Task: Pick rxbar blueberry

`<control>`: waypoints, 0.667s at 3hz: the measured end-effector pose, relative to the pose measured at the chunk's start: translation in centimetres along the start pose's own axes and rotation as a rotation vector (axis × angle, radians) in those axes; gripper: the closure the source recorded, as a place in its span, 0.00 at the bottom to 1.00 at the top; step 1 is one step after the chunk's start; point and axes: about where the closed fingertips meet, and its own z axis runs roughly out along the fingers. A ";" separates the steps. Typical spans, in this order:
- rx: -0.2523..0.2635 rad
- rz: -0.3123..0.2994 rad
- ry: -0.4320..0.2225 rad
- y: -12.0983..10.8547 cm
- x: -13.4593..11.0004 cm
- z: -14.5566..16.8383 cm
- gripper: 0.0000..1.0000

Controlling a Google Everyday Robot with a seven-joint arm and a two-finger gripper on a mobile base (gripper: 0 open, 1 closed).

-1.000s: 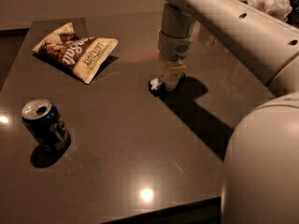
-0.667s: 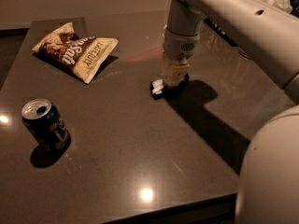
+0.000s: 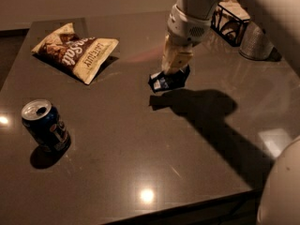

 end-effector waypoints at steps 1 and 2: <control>0.030 -0.032 -0.058 0.5 -2.9 -2.8 1.00; 0.052 -0.056 -0.101 0.8 -5.0 -4.7 1.00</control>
Offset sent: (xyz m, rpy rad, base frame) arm -0.0600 0.0277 0.0839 0.1029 0.0420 0.1039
